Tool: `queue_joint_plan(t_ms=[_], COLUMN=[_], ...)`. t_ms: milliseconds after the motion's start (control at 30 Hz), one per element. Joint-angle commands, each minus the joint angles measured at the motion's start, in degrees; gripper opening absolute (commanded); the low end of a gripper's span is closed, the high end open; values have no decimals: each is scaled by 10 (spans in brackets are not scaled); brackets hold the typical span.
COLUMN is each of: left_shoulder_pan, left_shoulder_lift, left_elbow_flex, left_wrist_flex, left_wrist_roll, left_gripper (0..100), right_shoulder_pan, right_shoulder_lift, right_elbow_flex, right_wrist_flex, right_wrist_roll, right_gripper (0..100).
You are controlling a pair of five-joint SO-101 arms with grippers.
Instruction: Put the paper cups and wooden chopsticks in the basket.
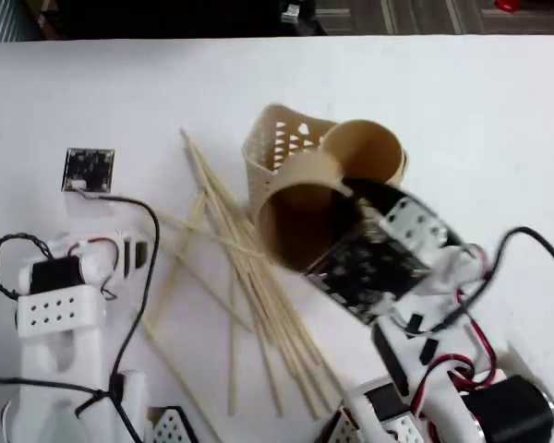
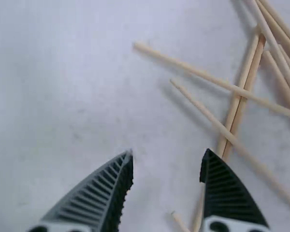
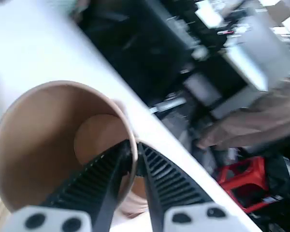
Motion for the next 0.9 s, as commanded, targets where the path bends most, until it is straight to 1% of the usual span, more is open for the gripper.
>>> queue_joint_plan(t_ms=[0, 67, 167, 367, 500, 633, 700, 800, 867], left_shoulder_pan=[-5, -5, -6, -12, -33, -33, -33, -33, -33], left_shoulder_lift=[-14, -14, -14, -14, -14, -14, -14, -14, -14], left_elbow_flex=[19, 34, 59, 68, 68, 68, 68, 69, 69], left_wrist_flex=[-32, -47, -77, -89, -89, -89, -89, -89, -89], left_wrist_roll=[7, 7, 5, 4, 7, 7, 7, 7, 7], left_gripper=[230, 230, 230, 230, 230, 230, 230, 230, 230], right_shoulder_pan=[56, 80, 99, 136, 143, 143, 143, 143, 143], right_shoulder_lift=[2, 3, 29, 127, 164, 188, 196, 193, 179], right_elbow_flex=[-21, -21, -21, -25, -25, -25, -25, -25, -28], right_wrist_flex=[-58, -80, -83, -83, -83, -81, -80, -73, -66], right_wrist_roll=[-24, -30, -32, -105, -149, -189, -213, -253, -264], right_gripper=[19, 19, 19, 21, 23, 26, 54, 147, 170])
